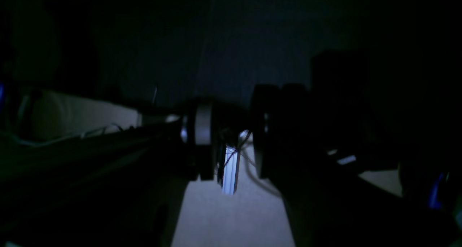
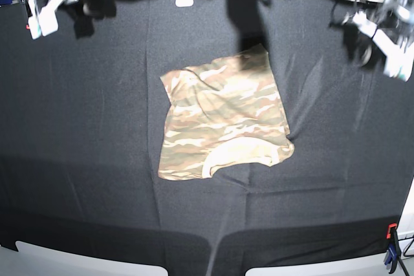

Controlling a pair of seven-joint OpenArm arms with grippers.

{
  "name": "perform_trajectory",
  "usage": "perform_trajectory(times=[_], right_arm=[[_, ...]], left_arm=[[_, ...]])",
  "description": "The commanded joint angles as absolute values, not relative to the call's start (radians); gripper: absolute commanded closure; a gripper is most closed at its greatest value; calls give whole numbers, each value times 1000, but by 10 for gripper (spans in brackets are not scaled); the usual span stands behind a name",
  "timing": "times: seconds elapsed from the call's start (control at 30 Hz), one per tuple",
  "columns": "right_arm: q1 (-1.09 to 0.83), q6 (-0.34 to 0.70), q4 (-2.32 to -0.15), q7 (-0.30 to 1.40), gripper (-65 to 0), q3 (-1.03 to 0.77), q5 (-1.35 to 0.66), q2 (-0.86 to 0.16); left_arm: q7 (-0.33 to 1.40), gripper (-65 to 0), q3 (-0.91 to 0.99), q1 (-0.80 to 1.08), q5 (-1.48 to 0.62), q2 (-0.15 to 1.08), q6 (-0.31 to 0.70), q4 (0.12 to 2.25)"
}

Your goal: Layout the t-shirt on the table in an organized manner, then fold the t-shirt properly

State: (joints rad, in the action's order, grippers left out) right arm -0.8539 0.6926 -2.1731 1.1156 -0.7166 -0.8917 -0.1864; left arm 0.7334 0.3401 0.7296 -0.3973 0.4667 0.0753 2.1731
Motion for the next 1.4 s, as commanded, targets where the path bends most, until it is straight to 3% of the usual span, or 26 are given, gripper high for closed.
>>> perform_trajectory(times=[0.0,0.27,0.47,0.63,0.73,0.93,1.1,1.23,1.37], right_arm=[[-894,698,-2187,1108,-162,-725,-916,-196],[-1074,698,-2187,1109,-162,-724,-958,-197],[-1143,698,-2185,1110,-162,-694,-936,-197],[-1153,698,-2114,1095,-162,-602,-843,-198],[-1153,698,-1993,1008,-162,-495,-735,-225],[-1029,698,-1608,736,-162,-196,-453,-356],[-771,551,-1228,535,-162,22,-304,-379],[-559,502,-938,396,-162,172,-285,-366],[-375,290,-656,264,-162,268,-205,-324]], left_arm=[[721,-284,368,754,-395,464,72,2193],[733,-284,433,948,-395,429,189,2192],[731,-284,433,1093,-395,427,204,2160],[608,-284,427,1165,-295,427,370,1960],[488,-284,396,1155,-197,431,398,1767],[249,-284,226,962,-96,432,398,1335],[172,-284,34,687,-48,409,369,936],[101,-283,-43,488,41,343,299,638],[96,-283,-48,337,78,282,237,440]])
